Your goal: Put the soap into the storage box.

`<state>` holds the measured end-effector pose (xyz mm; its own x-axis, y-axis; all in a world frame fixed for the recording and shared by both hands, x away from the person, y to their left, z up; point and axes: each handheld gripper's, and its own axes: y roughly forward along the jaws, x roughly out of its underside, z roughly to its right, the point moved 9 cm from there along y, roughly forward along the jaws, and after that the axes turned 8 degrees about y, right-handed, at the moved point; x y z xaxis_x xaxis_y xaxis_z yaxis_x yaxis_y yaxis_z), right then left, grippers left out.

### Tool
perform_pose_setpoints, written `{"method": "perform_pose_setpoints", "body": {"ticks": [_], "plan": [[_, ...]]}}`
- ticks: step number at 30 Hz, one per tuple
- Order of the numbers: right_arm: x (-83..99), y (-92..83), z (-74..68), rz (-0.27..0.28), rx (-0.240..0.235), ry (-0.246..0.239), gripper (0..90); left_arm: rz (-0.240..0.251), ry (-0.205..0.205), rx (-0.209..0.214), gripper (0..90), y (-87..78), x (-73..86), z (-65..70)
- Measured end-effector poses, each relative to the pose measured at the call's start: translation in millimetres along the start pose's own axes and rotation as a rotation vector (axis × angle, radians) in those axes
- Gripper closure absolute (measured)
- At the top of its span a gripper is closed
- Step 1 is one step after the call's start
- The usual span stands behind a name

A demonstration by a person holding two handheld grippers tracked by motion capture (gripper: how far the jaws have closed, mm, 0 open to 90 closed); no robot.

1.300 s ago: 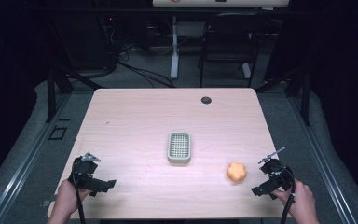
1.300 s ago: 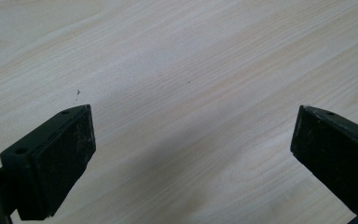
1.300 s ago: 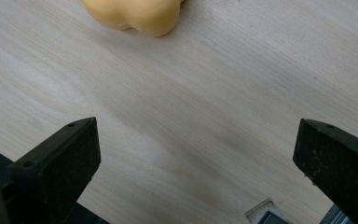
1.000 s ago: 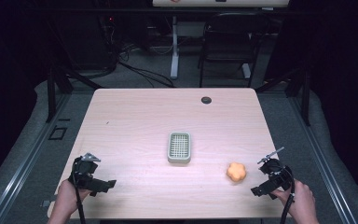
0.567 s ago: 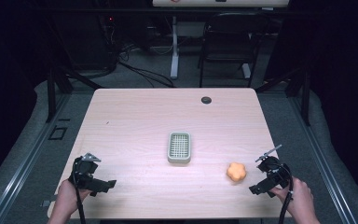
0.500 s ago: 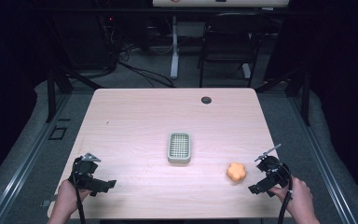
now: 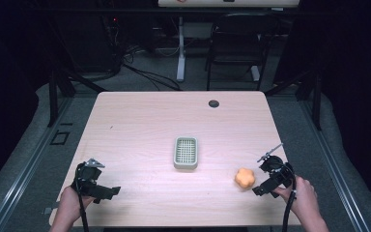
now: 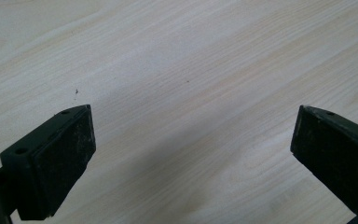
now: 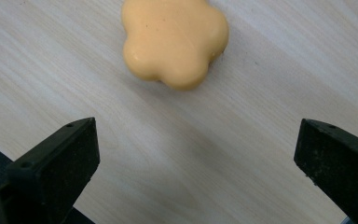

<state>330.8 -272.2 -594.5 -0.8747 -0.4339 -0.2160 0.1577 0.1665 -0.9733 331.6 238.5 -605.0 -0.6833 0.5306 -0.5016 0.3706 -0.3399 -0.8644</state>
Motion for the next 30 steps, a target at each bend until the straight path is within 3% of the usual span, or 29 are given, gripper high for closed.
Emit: {"method": "perform_pose_setpoints", "body": {"ticks": [5, 6, 9, 13, 17, 21, 22, 30], "plan": [[-8.4, 1.0, -4.1, 0.027, -0.006, 0.009, 0.0, -0.001, -0.001, 0.000, 0.1, -0.3, 0.3, 0.1], [-8.9, -0.9, -2.5, 0.000, -0.002, -0.016, 0.0, -0.001, -0.001, -0.001, 0.2, -0.4, 0.3, 0.1], [-15.4, -1.6, -4.9, 0.005, -0.005, -0.020, 0.0, -0.002, -0.002, -0.001, 0.2, 0.0, 0.4, 0.0], [-25.9, 0.0, -11.5, 0.045, -0.019, 0.001, 0.0, -0.001, -0.001, -0.002, 0.2, -0.3, 0.5, -0.2], [-32.2, -2.7, -11.2, 0.013, -0.006, -0.037, 0.0, -0.001, -0.002, -0.003, 0.2, -0.4, 0.6, -0.3], [-40.5, 0.8, -15.5, 0.053, -0.012, -0.010, 0.0, -0.001, -0.001, -0.003, 0.2, -0.3, 0.5, -0.3], [-40.7, 0.6, -14.5, 0.030, -0.008, -0.025, 0.0, -0.001, -0.001, -0.002, 0.2, -0.4, 0.6, -0.3], [-46.0, 9.0, -14.0, 0.012, 0.009, -0.020, 0.0, -0.003, -0.002, -0.001, 0.1, 0.0, 0.7, -0.1]]}}
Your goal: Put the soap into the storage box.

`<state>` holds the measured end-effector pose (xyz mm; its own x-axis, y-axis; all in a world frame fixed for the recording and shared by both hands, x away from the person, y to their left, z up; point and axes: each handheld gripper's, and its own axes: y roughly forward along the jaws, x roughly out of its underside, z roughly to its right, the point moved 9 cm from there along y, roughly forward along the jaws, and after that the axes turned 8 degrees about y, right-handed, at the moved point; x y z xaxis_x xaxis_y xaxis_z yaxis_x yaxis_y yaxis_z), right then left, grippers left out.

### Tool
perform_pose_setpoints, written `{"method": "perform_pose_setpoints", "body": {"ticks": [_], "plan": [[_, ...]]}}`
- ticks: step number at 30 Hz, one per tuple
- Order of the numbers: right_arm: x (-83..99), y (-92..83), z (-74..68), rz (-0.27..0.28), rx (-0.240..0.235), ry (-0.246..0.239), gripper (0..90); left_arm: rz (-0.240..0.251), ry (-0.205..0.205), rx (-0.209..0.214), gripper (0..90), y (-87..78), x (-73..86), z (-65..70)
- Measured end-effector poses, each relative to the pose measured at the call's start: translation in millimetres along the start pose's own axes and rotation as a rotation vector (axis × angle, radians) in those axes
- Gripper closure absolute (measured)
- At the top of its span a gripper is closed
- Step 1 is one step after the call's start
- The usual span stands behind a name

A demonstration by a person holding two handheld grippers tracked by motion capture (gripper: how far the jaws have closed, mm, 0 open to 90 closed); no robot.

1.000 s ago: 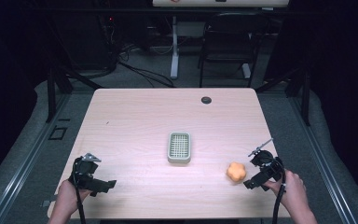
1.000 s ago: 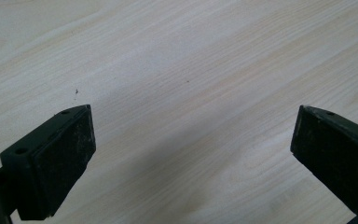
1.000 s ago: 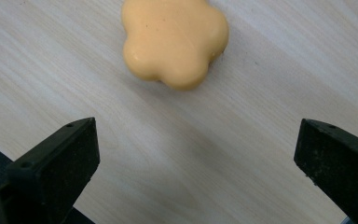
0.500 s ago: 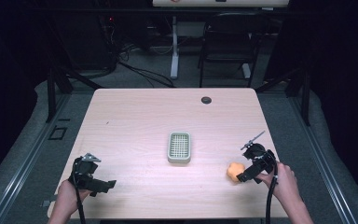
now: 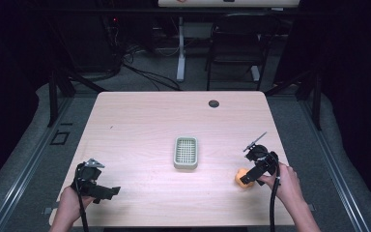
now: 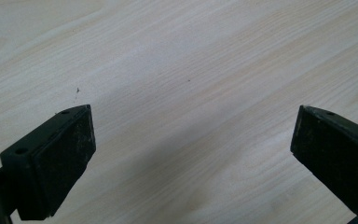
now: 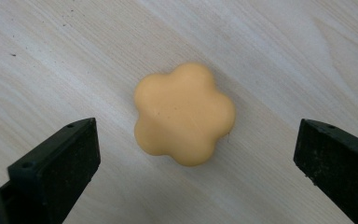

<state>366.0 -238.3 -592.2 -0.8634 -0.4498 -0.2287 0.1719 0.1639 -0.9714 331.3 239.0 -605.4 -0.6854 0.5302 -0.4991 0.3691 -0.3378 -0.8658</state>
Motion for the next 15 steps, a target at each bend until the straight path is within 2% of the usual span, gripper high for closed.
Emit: {"method": "perform_pose_setpoints", "body": {"ticks": [1, 4, 6, 7, 15], "plan": [[-0.9, 1.8, -1.8, -0.002, -0.014, 0.001, 0.9, 0.000, 0.000, 0.000, 0.1, 0.0, 0.0, -0.1], [-1.8, 6.0, -1.6, -0.019, 0.006, -0.010, 5.0, 0.001, -0.001, -0.001, 0.2, 0.0, 0.1, -0.2], [-2.9, 9.0, -4.1, -0.027, -0.005, -0.007, 8.3, 0.002, -0.001, -0.003, 0.1, 0.1, 0.0, -0.4], [-3.2, 9.5, -3.3, -0.040, 0.004, -0.018, 10.0, 0.002, -0.001, -0.002, 0.2, 0.1, 0.1, -0.4], [-3.1, 22.5, -5.4, -0.062, 0.018, -0.003, 18.0, 0.002, -0.002, -0.001, 0.1, 0.2, 0.2, -0.4]]}}
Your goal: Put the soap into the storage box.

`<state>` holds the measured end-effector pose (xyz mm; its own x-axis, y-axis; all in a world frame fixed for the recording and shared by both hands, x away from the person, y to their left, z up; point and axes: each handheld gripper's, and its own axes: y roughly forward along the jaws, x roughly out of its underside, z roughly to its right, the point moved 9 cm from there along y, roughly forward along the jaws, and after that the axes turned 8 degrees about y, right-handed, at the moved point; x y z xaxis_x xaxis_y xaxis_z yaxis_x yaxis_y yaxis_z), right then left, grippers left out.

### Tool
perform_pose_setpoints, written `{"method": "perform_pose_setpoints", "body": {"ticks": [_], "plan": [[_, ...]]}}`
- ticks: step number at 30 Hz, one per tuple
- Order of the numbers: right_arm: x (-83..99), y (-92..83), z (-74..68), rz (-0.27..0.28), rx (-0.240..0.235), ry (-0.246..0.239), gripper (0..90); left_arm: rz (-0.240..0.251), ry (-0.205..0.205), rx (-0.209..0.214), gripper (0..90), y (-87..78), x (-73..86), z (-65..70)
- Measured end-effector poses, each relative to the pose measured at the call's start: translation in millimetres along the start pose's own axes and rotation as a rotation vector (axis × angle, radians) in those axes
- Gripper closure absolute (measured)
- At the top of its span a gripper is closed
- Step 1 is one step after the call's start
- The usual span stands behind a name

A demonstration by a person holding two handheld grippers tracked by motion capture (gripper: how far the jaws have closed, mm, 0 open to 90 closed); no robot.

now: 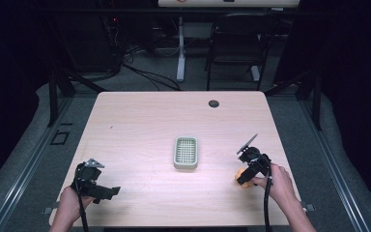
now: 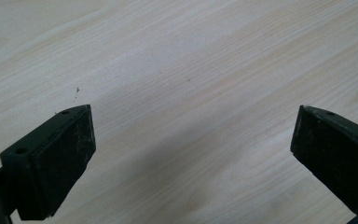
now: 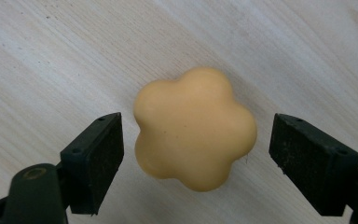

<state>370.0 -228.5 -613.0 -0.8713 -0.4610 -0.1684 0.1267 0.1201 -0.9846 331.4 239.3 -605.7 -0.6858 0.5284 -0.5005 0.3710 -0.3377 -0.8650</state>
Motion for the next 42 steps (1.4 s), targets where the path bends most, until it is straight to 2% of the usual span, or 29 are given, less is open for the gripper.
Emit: {"method": "perform_pose_setpoints", "body": {"ticks": [5, 7, 9, 11, 12, 14, 18, 20, 22, 23, 25, 35, 36, 37, 39, 40, 41, 42], "plan": [[0.5, 4.6, 2.7, -0.007, 0.001, 0.009, 22.5, -0.003, 0.000, 0.002, 0.2, 0.1, 0.2, 0.2], [1.4, 4.6, 3.4, -0.027, -0.008, 0.004, 23.5, -0.001, 0.001, 0.001, 0.1, -0.2, 0.1, 0.2], [-2.9, 12.4, -3.4, 0.063, -0.046, 0.082, 25.2, -0.001, 0.000, -0.002, 0.1, -0.4, 0.2, 0.0], [2.1, 6.6, 3.7, -0.046, -0.010, -0.006, 25.2, -0.001, -0.002, -0.003, 0.1, -0.3, 0.4, 0.0], [2.0, 7.3, 3.3, -0.046, -0.011, -0.006, 25.2, -0.002, -0.002, -0.003, 0.2, -0.3, 0.4, 0.1], [0.8, 10.8, 1.1, -0.019, -0.012, 0.023, 25.2, -0.001, 0.000, -0.002, 0.2, -0.4, 0.3, 0.1], [1.6, 12.8, 1.7, -0.040, 0.004, 0.012, 25.1, -0.004, -0.001, -0.002, 0.2, -0.2, 0.8, 0.2], [-1.4, 21.1, -3.6, 0.036, -0.018, 0.075, 25.5, -0.003, 0.000, 0.000, 0.1, -0.5, 0.7, 0.2], [3.2, 14.3, 2.8, -0.070, 0.011, -0.005, 25.7, -0.003, -0.002, -0.002, 0.2, -0.2, 0.8, 0.1], [3.2, 14.1, 2.8, -0.073, 0.013, -0.006, 25.8, -0.004, -0.001, -0.003, 0.2, -0.2, 0.8, 0.0], [2.2, 16.4, 0.9, -0.046, 0.009, 0.021, 26.0, -0.003, -0.001, -0.002, 0.1, -0.2, 0.8, 0.1], [3.0, 15.0, 1.9, -0.051, 0.007, 0.015, 26.5, -0.004, -0.001, 0.000, 0.2, -0.6, 1.0, -0.4], [1.3, 16.7, 0.0, -0.014, 0.003, 0.043, 26.5, -0.004, 0.000, -0.001, 0.2, -0.6, 1.0, -0.4], [2.4, 11.9, 2.4, -0.042, 0.008, 0.018, 26.5, -0.003, -0.001, -0.001, 0.2, -0.7, 1.0, -0.3], [2.5, 10.1, 3.2, -0.047, 0.008, 0.012, 26.5, -0.004, 0.000, -0.001, 0.1, -0.7, 1.1, -0.4], [2.1, 9.5, 2.9, -0.038, 0.004, 0.017, 26.5, -0.004, 0.000, -0.001, 0.2, -0.7, 1.1, -0.3], [0.6, 10.7, 1.1, -0.003, -0.002, 0.046, 26.5, -0.003, -0.001, -0.001, 0.2, -0.7, 1.1, -0.3], [1.1, 8.8, 2.5, -0.016, 0.001, 0.030, 26.5, -0.003, 0.000, -0.001, 0.2, -0.7, 1.1, -0.4]]}}
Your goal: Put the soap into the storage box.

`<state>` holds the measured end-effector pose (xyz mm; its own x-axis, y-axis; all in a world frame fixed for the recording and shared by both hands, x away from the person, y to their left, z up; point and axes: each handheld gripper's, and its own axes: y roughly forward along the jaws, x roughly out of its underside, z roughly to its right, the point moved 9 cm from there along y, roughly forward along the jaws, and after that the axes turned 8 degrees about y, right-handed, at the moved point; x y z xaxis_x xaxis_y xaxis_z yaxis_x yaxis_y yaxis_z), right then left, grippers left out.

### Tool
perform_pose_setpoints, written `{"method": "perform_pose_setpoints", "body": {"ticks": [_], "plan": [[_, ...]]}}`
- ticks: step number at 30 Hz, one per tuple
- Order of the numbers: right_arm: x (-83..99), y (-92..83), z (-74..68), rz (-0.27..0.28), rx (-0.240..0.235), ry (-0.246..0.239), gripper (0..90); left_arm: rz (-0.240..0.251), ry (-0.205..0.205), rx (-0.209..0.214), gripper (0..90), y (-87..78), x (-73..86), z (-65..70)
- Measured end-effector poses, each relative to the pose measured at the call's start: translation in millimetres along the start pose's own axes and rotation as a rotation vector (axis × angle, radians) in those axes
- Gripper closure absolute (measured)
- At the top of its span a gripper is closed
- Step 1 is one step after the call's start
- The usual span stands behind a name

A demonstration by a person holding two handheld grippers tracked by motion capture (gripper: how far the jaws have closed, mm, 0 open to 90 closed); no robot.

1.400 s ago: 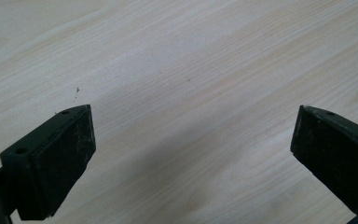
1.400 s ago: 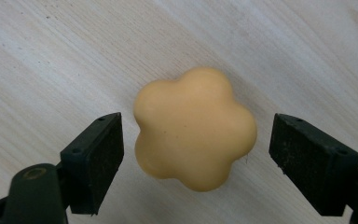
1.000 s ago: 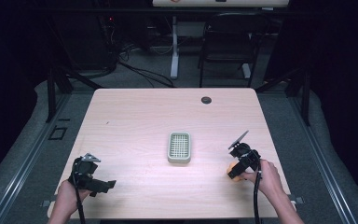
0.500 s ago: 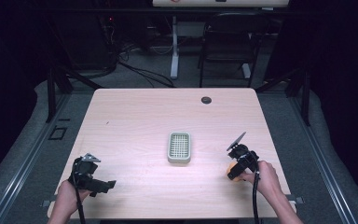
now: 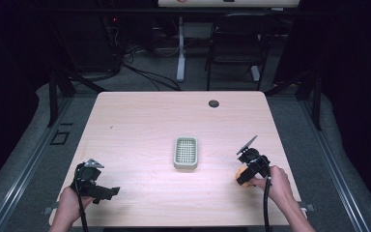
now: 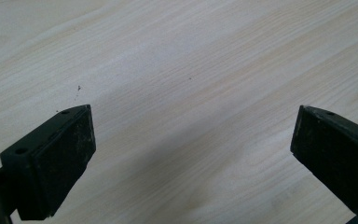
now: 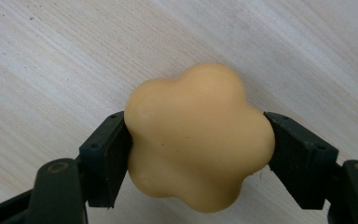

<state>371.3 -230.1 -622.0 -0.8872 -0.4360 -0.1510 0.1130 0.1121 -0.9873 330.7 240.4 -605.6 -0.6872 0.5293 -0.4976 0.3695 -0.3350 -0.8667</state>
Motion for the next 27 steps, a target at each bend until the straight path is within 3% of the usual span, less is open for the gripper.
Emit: {"method": "perform_pose_setpoints", "body": {"ticks": [2, 4, 22, 23, 25, 27], "plan": [[0.4, -3.2, 1.0, -0.012, 0.005, -0.013, 26.5, 0.000, 0.000, 0.000, 0.2, 0.0, 0.0, -0.1], [-1.7, -1.9, -2.0, 0.031, -0.009, 0.017, 26.5, 0.001, -0.002, 0.000, 0.2, 0.0, 0.0, 0.0], [-1.6, -14.0, -3.3, 0.005, -0.005, -0.020, 26.5, 0.001, -0.002, 0.001, 0.2, 0.0, 0.3, -0.6], [-3.3, -11.9, -6.2, 0.043, -0.016, 0.010, 26.5, 0.001, -0.002, 0.001, 0.2, -0.1, 0.3, -0.6], [-2.1, -15.2, -4.2, 0.011, -0.005, -0.022, 26.5, 0.001, -0.003, 0.001, 0.2, 0.0, 0.2, -0.5], [-2.7, -15.0, -5.6, 0.025, -0.010, -0.012, 26.5, 0.000, -0.003, 0.001, 0.2, 0.1, 0.2, -0.4]]}}
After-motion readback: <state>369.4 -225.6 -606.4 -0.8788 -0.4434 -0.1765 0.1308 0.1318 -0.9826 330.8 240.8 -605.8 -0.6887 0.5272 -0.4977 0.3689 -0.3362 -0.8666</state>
